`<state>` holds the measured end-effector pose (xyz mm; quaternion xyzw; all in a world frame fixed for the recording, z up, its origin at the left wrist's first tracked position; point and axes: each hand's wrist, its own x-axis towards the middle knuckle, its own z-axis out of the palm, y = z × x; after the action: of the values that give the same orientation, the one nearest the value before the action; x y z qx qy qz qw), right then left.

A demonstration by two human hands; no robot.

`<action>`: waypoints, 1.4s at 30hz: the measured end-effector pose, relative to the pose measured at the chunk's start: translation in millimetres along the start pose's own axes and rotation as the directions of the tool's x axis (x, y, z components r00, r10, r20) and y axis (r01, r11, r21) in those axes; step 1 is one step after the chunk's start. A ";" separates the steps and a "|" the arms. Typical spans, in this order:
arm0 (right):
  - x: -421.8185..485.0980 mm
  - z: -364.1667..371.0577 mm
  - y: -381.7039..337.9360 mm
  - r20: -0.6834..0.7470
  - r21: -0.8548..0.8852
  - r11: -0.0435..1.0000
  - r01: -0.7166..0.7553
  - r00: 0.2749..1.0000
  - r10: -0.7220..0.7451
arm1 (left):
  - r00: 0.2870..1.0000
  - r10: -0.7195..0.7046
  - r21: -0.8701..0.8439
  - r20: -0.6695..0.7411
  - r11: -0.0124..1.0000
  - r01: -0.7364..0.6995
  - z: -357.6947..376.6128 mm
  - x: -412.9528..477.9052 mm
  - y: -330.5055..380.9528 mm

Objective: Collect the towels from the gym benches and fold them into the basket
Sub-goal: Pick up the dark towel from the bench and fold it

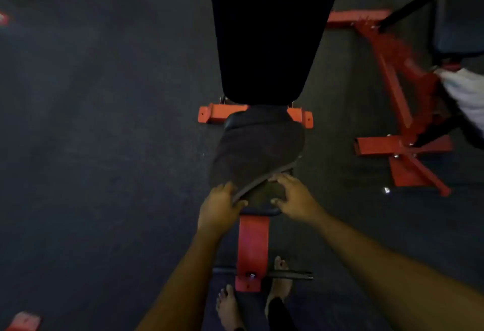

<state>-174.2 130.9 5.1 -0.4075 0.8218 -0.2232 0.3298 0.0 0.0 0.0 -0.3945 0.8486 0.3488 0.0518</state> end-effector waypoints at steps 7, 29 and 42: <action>55.5 50.8 57.7 0.100 -0.256 0.966 0.011 0.995 0.015 | 0.987 -0.078 0.223 -0.141 0.969 0.109 88.8 55.1 -36.0; -3.8 -135.9 -136.4 -0.389 -0.034 0.984 0.175 0.905 -0.174 | 0.908 0.332 0.224 0.256 0.893 -0.390 -230.1 14.7 166.1; -146.9 -271.6 -226.4 -0.694 -0.130 0.979 -0.160 0.720 0.026 | 0.740 0.659 0.413 -0.131 0.715 -0.564 -426.7 -122.2 273.1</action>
<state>-186.4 148.9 387.4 -0.2819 0.9214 -0.2662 -0.0260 -29.3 -71.0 515.4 -0.1163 0.9774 0.1342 -0.1147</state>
